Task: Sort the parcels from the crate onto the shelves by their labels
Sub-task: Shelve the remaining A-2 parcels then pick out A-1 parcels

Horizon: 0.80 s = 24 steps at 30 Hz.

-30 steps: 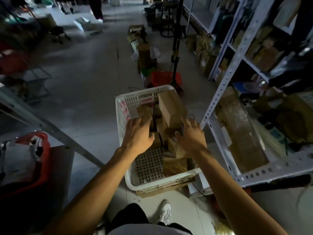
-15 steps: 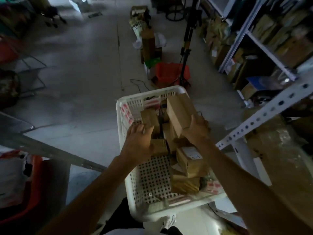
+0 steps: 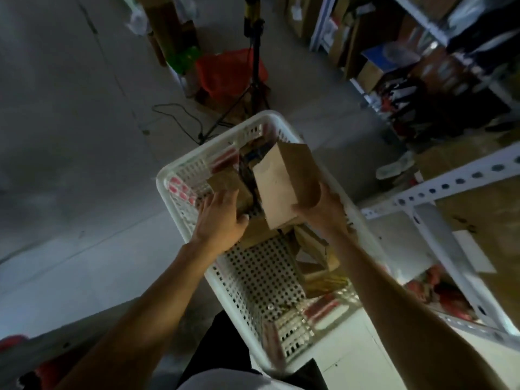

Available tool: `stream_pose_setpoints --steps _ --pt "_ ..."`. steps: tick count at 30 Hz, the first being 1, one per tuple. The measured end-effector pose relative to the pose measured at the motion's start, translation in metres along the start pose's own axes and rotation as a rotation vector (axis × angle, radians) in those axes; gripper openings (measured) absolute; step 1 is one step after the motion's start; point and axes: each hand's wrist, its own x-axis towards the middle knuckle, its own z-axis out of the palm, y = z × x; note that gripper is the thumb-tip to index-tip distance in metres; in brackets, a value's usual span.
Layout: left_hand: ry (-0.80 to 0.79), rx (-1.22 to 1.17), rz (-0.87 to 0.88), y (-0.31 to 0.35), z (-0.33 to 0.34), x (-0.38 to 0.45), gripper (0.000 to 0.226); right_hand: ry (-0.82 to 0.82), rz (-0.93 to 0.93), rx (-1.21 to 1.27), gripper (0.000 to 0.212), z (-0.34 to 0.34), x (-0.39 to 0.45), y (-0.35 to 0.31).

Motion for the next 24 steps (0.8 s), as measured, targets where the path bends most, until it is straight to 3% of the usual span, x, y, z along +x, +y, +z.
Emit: stream_pose_setpoints --steps 5,7,10,12,13,15,17,18,19,21,24 --pt "-0.07 -0.266 -0.084 0.003 0.006 -0.009 0.071 -0.179 0.31 0.924 0.035 0.007 -0.062 0.017" --pt "-0.065 -0.506 -0.107 0.008 0.008 -0.026 0.061 -0.299 0.379 1.136 0.056 0.007 -0.085 0.027" --pt "-0.099 -1.185 -0.244 0.024 0.017 -0.054 0.055 -0.411 0.388 1.252 0.101 0.009 -0.112 0.044" --pt "-0.17 -1.476 -0.305 0.033 0.026 -0.071 0.057 -0.473 0.378 1.304 0.108 0.005 -0.13 0.057" --pt "-0.195 -1.579 -0.326 0.038 0.031 -0.082 0.054 -0.495 0.374 1.311 0.102 0.001 -0.14 0.062" --pt "-0.234 -1.776 -0.353 0.046 0.045 -0.102 0.041 -0.477 0.342 1.236 0.068 -0.007 -0.159 0.072" --pt "-0.27 -1.885 -0.35 0.055 0.06 -0.123 0.038 -0.323 0.23 1.04 0.029 -0.015 -0.174 0.086" --pt "-0.272 -1.865 -0.339 0.058 0.07 -0.131 0.043 -0.24 0.156 0.931 0.022 -0.02 -0.182 0.09" --pt "-0.272 -1.825 -0.314 0.065 0.079 -0.14 0.05 -0.197 0.076 0.838 0.025 -0.024 -0.188 0.095" --pt "-0.231 -1.694 -0.309 0.085 0.092 -0.161 0.065 -0.219 -0.038 0.729 0.05 -0.032 -0.207 0.102" --pt "-0.224 -1.594 -0.315 0.11 0.103 -0.195 0.062 -0.255 -0.05 0.674 0.109 -0.038 -0.23 0.12"
